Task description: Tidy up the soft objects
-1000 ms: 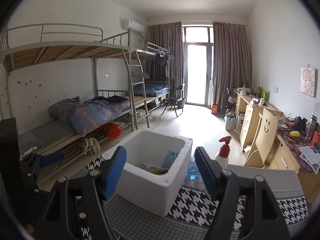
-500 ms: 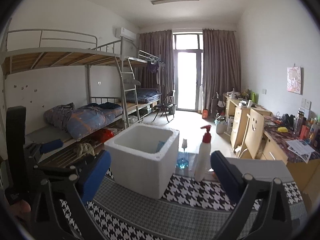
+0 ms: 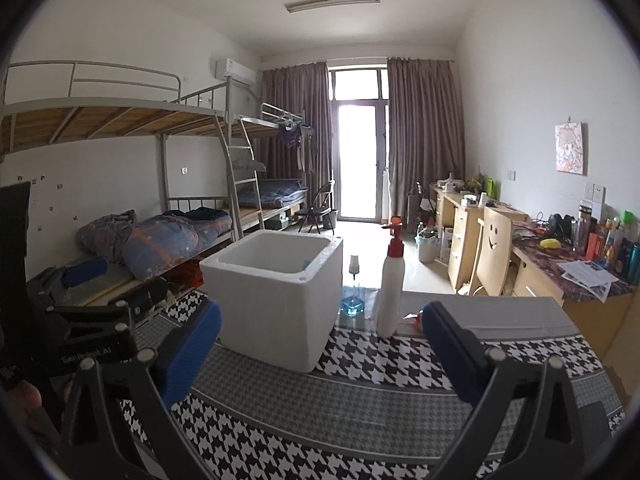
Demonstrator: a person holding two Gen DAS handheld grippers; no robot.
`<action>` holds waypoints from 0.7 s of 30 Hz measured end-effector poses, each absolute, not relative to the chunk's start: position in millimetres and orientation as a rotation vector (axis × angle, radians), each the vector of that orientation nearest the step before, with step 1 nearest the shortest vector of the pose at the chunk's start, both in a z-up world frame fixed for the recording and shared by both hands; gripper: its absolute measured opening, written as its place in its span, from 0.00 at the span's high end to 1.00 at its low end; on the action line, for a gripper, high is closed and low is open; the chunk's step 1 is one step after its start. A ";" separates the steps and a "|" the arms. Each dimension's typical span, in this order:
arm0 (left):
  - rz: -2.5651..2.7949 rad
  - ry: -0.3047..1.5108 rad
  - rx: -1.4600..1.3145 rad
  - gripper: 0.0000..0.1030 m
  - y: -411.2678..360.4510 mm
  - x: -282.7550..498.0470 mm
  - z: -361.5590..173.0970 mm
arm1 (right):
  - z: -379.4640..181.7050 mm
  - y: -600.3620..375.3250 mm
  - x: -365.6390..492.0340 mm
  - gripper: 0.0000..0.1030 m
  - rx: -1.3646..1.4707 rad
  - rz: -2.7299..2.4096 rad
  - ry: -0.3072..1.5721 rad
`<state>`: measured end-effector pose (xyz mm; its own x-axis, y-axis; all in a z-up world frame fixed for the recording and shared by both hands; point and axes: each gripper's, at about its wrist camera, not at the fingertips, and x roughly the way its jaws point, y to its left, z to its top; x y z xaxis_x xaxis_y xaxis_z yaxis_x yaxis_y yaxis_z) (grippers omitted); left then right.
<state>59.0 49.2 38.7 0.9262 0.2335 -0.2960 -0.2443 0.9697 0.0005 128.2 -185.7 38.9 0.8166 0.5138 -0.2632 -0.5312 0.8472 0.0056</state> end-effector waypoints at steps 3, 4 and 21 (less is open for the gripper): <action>0.237 0.290 -0.036 0.01 44.3 53.1 36.3 | 33.5 -189.3 120.9 0.01 -0.056 0.559 0.259; 0.233 0.287 -0.040 0.01 43.4 50.9 35.2 | 31.9 -190.1 118.5 0.01 -0.051 0.559 0.262; 0.209 0.283 -0.042 0.01 28.8 28.8 13.5 | 7.5 -212.9 81.9 0.01 -0.037 0.488 0.210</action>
